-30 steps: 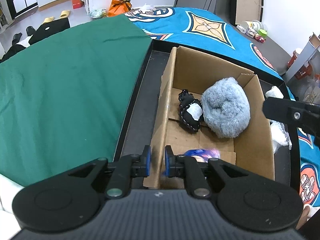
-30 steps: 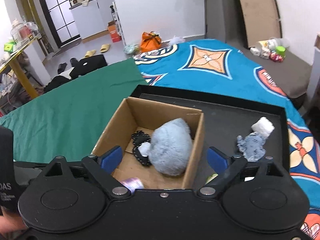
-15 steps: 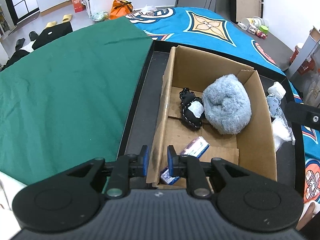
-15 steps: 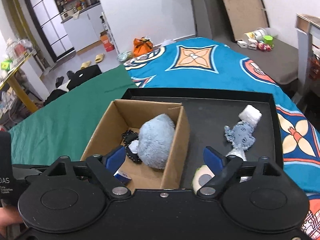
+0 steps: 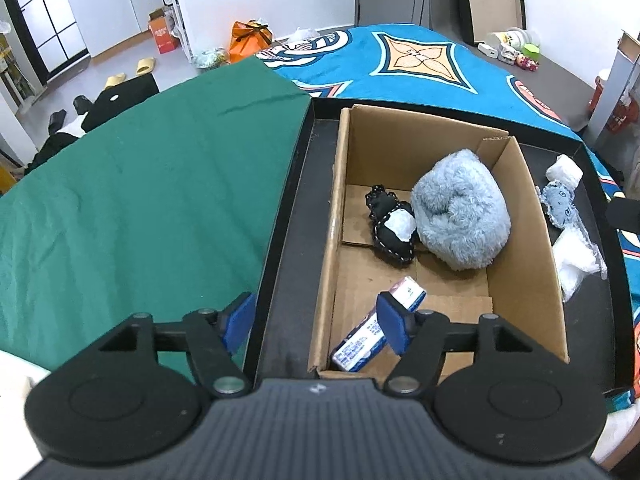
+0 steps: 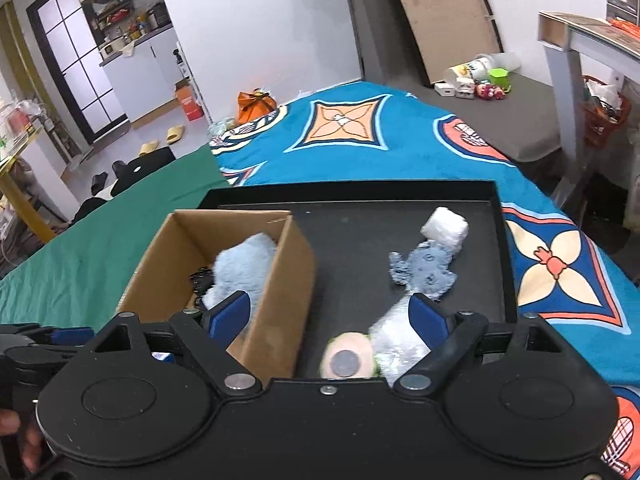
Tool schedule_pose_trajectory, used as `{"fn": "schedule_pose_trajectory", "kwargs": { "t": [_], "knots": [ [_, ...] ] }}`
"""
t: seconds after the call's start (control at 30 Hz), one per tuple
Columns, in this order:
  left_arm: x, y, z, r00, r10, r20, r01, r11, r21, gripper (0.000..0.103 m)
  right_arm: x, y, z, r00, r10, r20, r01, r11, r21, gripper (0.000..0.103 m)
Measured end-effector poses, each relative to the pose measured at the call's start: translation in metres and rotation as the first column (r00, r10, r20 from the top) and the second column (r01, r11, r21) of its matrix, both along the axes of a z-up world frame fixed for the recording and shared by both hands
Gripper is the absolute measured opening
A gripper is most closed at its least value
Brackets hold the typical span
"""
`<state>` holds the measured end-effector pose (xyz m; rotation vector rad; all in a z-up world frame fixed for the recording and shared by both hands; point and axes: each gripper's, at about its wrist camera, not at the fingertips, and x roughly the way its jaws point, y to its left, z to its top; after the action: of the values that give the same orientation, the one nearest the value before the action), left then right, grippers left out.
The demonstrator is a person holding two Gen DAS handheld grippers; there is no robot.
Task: Organize soft objects
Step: 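Move the right gripper to the clear plastic bag and close on it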
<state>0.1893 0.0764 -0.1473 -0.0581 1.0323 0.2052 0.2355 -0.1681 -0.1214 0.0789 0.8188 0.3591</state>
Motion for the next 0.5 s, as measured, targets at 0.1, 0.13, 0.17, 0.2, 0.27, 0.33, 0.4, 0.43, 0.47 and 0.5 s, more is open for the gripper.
{"fn": "schedule_pose_trajectory", "kwargs": {
  "t": [0.1,0.13,0.17,0.2,0.27,0.33,0.4,0.43,0.47,0.5],
  "knots": [
    [0.000,-0.001,0.000,1.000,0.005,-0.003,-0.005,1.000,0.016,0.070,0.004,-0.010,-0.007,1.000,-0.012,-0.006,0.012,1.000,-0.004,0.088],
    [0.000,-0.002,0.000,1.000,0.005,-0.003,-0.005,1.000,0.025,0.070,0.005,-0.013,-0.009,1.000,-0.020,-0.012,0.020,1.000,0.001,0.088],
    [0.000,-0.003,0.001,1.000,0.004,-0.002,-0.004,0.999,0.033,0.070,0.006,-0.018,-0.011,1.000,-0.026,-0.016,0.026,1.000,0.015,0.089],
    [0.001,-0.005,0.001,1.000,0.001,-0.003,-0.001,0.999,0.044,0.071,0.007,-0.022,-0.013,0.999,-0.028,-0.017,0.029,0.999,0.029,0.090],
    [0.001,-0.009,0.000,1.000,-0.004,-0.009,0.005,0.998,0.067,0.071,0.010,-0.026,-0.018,0.999,-0.033,-0.016,0.034,0.999,0.028,0.091],
    [0.002,-0.011,-0.001,1.000,-0.009,-0.019,0.010,0.996,0.087,0.074,0.012,-0.029,-0.024,0.999,-0.029,-0.014,0.029,0.999,0.012,0.092],
    [0.004,-0.014,-0.003,0.999,-0.012,-0.033,0.016,0.994,0.110,0.077,0.014,-0.032,-0.030,0.999,-0.023,-0.027,0.023,1.000,0.013,0.095],
    [0.005,-0.016,-0.003,0.999,-0.014,-0.036,0.018,0.993,0.119,0.078,0.014,-0.033,-0.033,0.999,-0.018,-0.029,0.019,1.000,0.017,0.095],
    [0.006,-0.017,-0.004,0.999,-0.014,-0.040,0.019,0.992,0.126,0.079,0.014,-0.034,-0.037,0.999,-0.011,-0.031,0.012,1.000,0.022,0.095],
    [0.007,-0.018,-0.005,0.999,-0.015,-0.045,0.021,0.991,0.135,0.079,0.014,-0.036,-0.041,0.999,-0.008,-0.033,0.009,1.000,0.022,0.095]
  ]
}}
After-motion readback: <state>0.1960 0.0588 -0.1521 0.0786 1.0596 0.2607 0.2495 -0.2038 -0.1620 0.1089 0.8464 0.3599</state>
